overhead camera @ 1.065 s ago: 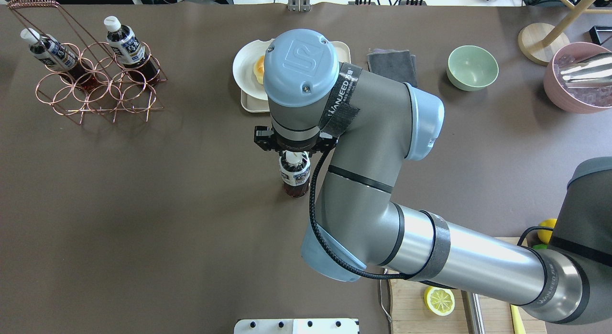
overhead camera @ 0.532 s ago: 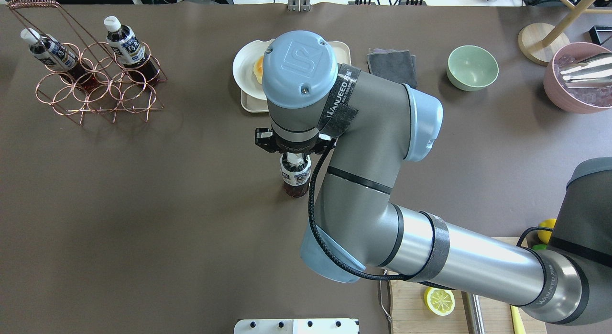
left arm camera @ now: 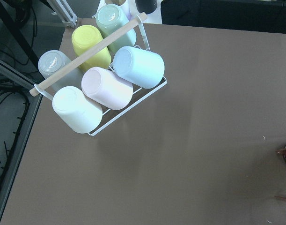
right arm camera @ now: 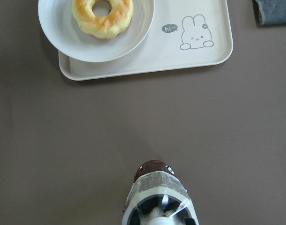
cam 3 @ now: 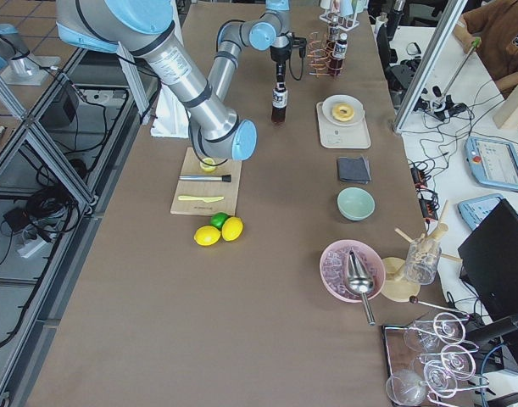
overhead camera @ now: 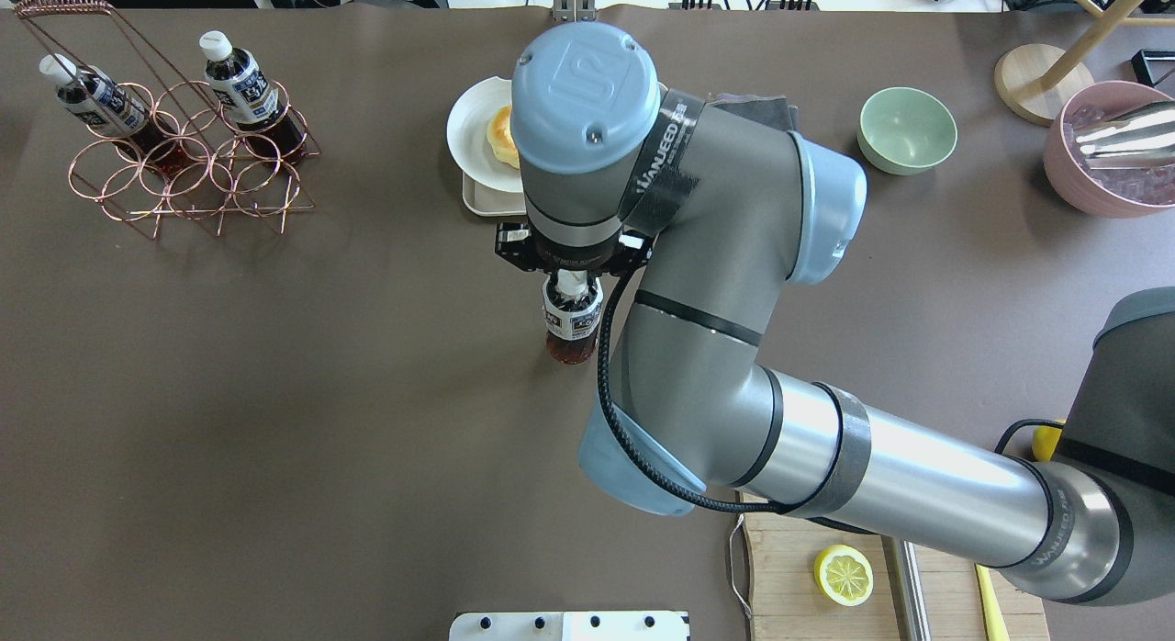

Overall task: Place tea on tray
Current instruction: 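Lift the bottle with the right gripper and carry it onto the tray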

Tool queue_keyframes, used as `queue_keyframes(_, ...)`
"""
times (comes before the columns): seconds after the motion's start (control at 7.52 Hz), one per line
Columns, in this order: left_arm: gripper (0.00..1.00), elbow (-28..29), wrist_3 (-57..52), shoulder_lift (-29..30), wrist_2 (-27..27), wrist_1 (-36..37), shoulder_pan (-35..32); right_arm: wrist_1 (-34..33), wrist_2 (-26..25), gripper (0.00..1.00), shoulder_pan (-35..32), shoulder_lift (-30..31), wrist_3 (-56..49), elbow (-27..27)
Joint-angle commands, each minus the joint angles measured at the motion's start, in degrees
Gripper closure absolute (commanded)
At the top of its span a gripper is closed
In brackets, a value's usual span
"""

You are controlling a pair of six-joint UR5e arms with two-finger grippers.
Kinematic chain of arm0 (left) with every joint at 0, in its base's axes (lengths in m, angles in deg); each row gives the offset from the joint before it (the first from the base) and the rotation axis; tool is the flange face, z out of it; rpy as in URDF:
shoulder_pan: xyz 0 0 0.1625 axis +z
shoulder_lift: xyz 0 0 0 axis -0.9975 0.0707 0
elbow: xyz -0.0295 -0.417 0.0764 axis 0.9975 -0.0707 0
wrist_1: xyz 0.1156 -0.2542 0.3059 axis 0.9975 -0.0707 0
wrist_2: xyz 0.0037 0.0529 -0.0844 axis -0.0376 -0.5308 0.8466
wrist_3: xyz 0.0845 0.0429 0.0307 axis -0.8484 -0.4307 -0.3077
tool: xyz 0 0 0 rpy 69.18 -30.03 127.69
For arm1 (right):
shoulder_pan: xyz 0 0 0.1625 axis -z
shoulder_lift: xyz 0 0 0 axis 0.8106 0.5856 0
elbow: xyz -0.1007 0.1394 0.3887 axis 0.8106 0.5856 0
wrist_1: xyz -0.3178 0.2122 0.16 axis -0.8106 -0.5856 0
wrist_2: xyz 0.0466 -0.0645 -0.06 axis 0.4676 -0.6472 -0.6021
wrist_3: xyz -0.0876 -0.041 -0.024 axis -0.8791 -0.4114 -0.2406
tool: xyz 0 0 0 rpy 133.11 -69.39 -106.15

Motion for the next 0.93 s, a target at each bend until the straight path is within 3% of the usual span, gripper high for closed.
queue_keyframes(0.0, 0.02, -0.02, 0.09, 0.09, 0.09, 0.0, 0.0, -5.77, 5.84, 1.0, -8.2, -3.91, -3.55, 0.62)
queue_keyframes(0.27, 0.02, -0.02, 0.09, 0.09, 0.09, 0.0, 0.0, -5.87, 10.05, 1.0, -16.28, -4.44, -13.7, 7.45)
queue_keyframes(0.53, 0.02, 0.5, 0.18, 0.78, 0.0, 0.0, 0.35, -4.3, 12.71, 1.0, -22.28, -10.12, -19.64, 20.6)
queue_keyframes(0.8, 0.02, 3.21, 0.09, 2.98, 0.0, -0.35, 0.53, 8.12, 12.71, 1.0, -24.13, -12.0, -19.21, 33.18)
